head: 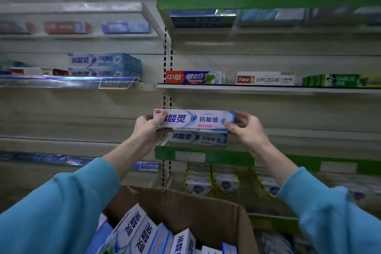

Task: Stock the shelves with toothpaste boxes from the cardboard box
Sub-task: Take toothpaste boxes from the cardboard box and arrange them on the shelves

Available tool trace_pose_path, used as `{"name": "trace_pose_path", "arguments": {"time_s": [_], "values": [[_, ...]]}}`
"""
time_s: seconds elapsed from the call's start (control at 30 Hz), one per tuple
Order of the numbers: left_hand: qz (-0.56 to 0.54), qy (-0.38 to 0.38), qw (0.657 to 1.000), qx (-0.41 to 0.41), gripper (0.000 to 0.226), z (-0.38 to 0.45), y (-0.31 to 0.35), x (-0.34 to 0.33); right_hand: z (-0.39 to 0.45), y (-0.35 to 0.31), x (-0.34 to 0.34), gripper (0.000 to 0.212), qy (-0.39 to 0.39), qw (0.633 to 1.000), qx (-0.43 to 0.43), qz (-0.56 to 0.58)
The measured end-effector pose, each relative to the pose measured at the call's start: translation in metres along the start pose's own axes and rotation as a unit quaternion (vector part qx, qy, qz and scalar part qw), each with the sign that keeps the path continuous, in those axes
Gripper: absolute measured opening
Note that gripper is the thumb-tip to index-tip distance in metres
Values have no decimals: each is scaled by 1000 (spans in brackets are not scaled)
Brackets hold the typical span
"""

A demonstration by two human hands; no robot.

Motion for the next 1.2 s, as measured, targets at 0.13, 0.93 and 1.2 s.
{"name": "trace_pose_path", "arguments": {"time_s": [0.13,0.93,1.2], "values": [[52,36,998,-18,38,16,-4,-9,6,-4,5,40,48,999,-1,-22],[239,10,971,29,26,71,-51,-23,23,32,-6,30,57,971,-44,-227],[216,-7,975,51,22,79,-59,-21,26,36,-7,33,54,974,-63,-209]]}}
Point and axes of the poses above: each hand's wrist, its own z-axis towards the middle knuckle, its own x-axis out of the back of the hand, y = z × x, the point moved 9 cm from there along z, towards the middle knuckle, and after that the axes turned 1 degree about y, right-handed, at the moved point
